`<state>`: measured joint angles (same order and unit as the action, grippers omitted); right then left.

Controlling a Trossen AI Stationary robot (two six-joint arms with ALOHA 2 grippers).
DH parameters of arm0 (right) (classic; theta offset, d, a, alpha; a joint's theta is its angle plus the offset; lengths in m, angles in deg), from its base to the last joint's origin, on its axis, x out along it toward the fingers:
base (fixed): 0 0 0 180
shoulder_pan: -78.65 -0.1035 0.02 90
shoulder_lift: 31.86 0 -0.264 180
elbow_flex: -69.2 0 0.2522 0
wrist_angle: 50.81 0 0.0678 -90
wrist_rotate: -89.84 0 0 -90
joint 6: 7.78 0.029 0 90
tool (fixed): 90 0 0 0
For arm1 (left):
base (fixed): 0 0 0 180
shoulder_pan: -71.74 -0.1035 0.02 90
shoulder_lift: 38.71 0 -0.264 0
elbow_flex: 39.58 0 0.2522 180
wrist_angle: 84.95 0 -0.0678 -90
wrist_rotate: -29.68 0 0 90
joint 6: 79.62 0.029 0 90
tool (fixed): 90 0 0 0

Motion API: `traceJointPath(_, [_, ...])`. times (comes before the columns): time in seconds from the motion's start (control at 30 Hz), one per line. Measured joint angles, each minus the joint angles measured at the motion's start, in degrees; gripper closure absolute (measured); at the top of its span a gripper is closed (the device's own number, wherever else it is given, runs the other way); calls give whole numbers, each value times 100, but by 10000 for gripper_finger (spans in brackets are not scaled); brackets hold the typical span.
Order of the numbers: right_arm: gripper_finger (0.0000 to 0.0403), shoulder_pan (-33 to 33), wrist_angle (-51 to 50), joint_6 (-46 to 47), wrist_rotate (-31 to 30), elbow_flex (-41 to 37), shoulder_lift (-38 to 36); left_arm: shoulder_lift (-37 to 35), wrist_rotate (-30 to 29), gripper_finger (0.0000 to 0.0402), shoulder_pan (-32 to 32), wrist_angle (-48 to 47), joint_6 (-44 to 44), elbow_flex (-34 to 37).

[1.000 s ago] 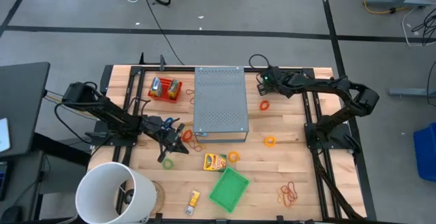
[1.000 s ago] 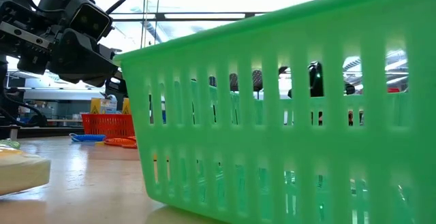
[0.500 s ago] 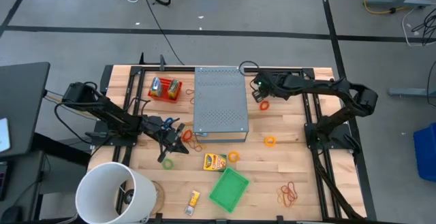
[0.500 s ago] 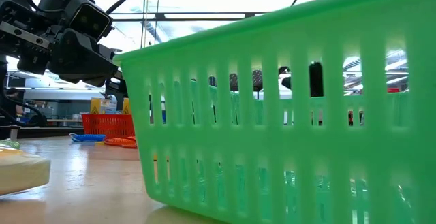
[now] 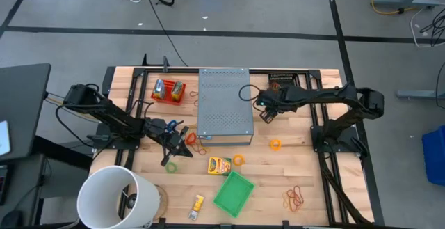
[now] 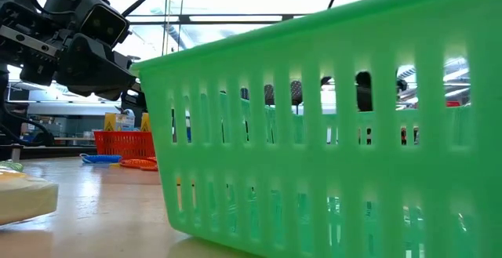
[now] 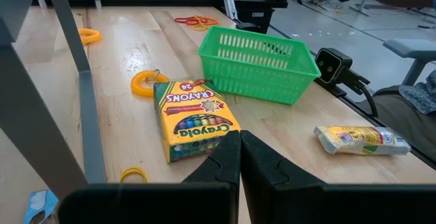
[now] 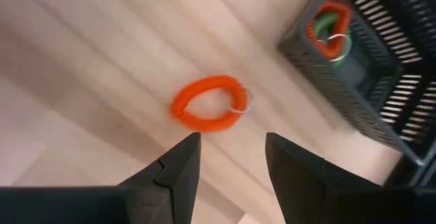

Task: Pick & Place Office Desk Supplies
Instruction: Put the orange spring keychain into the black basket

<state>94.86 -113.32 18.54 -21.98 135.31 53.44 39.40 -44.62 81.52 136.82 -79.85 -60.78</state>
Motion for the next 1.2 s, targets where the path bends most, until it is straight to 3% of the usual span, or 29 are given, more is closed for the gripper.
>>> traceJointPath(0.57, [231, -62, 1286, -783, 741, -697, 10, 1, 0, 393, 0, -2, 2, 0])
traceJointPath(1.2, [231, 69, 2291, -1480, 622, -1467, 12, 1, -2, 393, 0, -1, 4, 0])
